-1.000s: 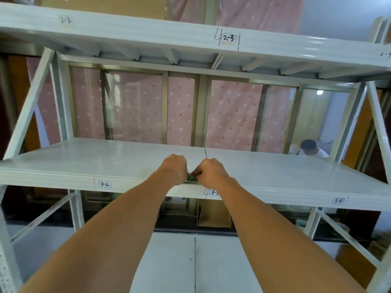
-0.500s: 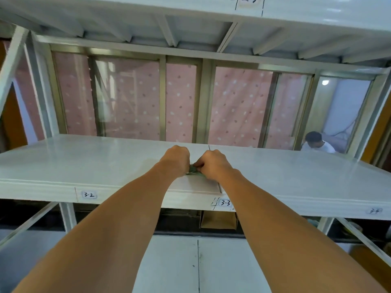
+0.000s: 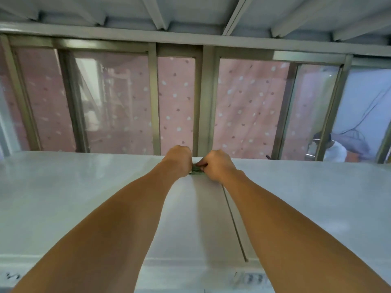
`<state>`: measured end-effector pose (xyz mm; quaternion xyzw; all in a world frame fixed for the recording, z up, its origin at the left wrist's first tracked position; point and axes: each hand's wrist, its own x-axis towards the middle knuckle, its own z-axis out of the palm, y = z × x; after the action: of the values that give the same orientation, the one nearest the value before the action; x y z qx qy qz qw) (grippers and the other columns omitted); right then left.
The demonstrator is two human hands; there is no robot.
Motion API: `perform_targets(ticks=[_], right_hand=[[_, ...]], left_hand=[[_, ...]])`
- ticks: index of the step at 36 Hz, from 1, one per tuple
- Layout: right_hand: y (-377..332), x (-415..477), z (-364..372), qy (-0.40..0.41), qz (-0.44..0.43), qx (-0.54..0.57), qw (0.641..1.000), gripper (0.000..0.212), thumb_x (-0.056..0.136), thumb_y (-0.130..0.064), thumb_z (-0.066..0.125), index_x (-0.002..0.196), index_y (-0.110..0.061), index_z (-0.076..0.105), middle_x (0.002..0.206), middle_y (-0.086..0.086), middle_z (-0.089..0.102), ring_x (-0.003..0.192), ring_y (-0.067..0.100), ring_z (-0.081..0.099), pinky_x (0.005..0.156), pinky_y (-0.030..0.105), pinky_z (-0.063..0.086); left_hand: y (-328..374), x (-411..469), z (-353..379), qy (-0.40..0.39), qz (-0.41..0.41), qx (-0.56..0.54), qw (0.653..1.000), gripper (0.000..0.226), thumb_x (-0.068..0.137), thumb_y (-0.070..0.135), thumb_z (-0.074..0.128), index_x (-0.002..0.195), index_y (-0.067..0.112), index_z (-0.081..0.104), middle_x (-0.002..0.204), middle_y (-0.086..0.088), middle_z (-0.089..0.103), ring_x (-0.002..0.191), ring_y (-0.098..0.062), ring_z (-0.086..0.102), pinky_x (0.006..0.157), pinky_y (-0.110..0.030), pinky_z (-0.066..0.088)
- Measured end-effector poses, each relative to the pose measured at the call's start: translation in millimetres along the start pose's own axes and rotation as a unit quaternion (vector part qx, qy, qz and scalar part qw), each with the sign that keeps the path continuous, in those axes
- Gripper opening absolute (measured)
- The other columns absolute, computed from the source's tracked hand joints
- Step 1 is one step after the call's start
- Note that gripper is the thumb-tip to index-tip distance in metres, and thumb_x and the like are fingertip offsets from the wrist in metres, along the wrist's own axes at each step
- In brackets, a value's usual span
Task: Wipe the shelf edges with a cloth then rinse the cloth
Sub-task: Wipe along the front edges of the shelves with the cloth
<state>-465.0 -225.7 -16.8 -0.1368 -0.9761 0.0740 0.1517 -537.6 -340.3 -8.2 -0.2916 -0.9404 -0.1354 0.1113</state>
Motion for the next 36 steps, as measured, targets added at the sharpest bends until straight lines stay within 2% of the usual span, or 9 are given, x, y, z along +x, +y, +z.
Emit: perform_targets(ticks=[5,13,16,20,24,26,29,32,36], right_hand=[[10.4,48.8,11.1,-0.007,0.008,0.002,1.000,0.028,0.096,-0.027,0.062,0.122,-0.030,0.072,0.120,0.006,0.070,0.107,0.029,0.063,0.101,0.033,0.050],[23.5,103.2,19.5,0.010,0.033,0.043,0.998,0.027,0.096,-0.028,0.062,0.120,-0.028,0.074,0.122,0.003,0.071,0.110,0.027,0.063,0.103,0.029,0.048],[16.3,110.5,25.6,0.013,0.037,0.042,0.998,0.027,0.095,-0.029,0.061,0.119,-0.029,0.074,0.123,0.002,0.070,0.112,0.028,0.062,0.103,0.030,0.048],[-4.1,123.2,30.8,0.006,0.044,0.072,0.996,0.029,0.093,-0.033,0.064,0.118,-0.026,0.075,0.118,0.004,0.071,0.106,0.026,0.064,0.095,0.029,0.052],[-28.7,133.8,46.0,0.018,0.045,0.084,0.995,0.033,0.088,-0.029,0.066,0.119,-0.018,0.073,0.113,0.008,0.071,0.097,0.027,0.065,0.089,0.033,0.055],[-44.5,135.6,51.0,0.024,0.039,0.089,0.995,0.032,0.089,-0.027,0.068,0.119,-0.015,0.073,0.113,0.010,0.069,0.097,0.028,0.063,0.091,0.035,0.055],[-65.2,138.5,53.6,0.020,0.025,0.098,0.995,0.029,0.093,-0.026,0.067,0.118,-0.012,0.072,0.110,0.010,0.069,0.088,0.024,0.060,0.091,0.033,0.055],[-77.2,137.1,53.6,0.028,0.013,0.094,0.995,0.028,0.095,-0.024,0.065,0.119,-0.013,0.073,0.110,0.010,0.069,0.084,0.021,0.056,0.087,0.030,0.053],[-87.5,122.1,54.0,0.022,0.006,0.094,0.995,0.028,0.096,-0.025,0.063,0.119,-0.015,0.074,0.112,0.009,0.069,0.084,0.022,0.056,0.088,0.027,0.050]], left_hand=[[-9.2,49.6,10.9,-0.002,-0.004,-0.014,1.000,0.015,0.085,0.021,0.071,0.094,0.011,0.076,0.086,-0.009,0.066,0.077,-0.024,0.060,0.070,-0.027,0.052],[-10.1,107.0,12.4,-0.006,0.005,0.002,1.000,0.008,0.083,0.017,0.071,0.082,0.009,0.071,0.067,-0.005,0.055,0.065,-0.020,0.056,0.061,-0.028,0.046],[-18.7,112.7,16.4,-0.006,0.010,0.004,1.000,0.009,0.084,0.014,0.068,0.088,0.007,0.072,0.077,-0.009,0.060,0.073,-0.025,0.060,0.068,-0.030,0.051],[-43.2,117.6,18.4,0.009,0.010,-0.017,1.000,0.025,0.085,0.014,0.065,0.107,0.006,0.072,0.097,-0.012,0.068,0.086,-0.026,0.063,0.082,-0.031,0.056],[-71.4,112.2,15.7,0.008,0.003,-0.023,1.000,0.026,0.084,0.013,0.066,0.108,0.005,0.071,0.106,-0.014,0.068,0.093,-0.029,0.064,0.080,-0.029,0.053],[-87.6,108.7,12.2,0.005,-0.007,-0.020,1.000,0.024,0.083,0.015,0.066,0.104,0.006,0.073,0.102,-0.011,0.069,0.092,-0.028,0.064,0.077,-0.028,0.051],[-107.1,102.3,3.0,0.011,-0.028,-0.015,0.999,0.020,0.084,0.015,0.068,0.099,0.004,0.074,0.085,-0.008,0.064,0.080,-0.024,0.061,0.069,-0.025,0.047],[-118.7,99.5,-1.1,0.019,-0.029,-0.011,0.999,0.021,0.084,0.013,0.068,0.104,0.006,0.072,0.092,-0.011,0.064,0.079,-0.024,0.058,0.072,-0.027,0.049],[-124.7,87.9,-5.1,0.013,-0.027,0.005,1.000,0.022,0.085,0.012,0.067,0.105,0.003,0.070,0.080,-0.007,0.053,0.077,-0.024,0.055,0.067,-0.027,0.044]])
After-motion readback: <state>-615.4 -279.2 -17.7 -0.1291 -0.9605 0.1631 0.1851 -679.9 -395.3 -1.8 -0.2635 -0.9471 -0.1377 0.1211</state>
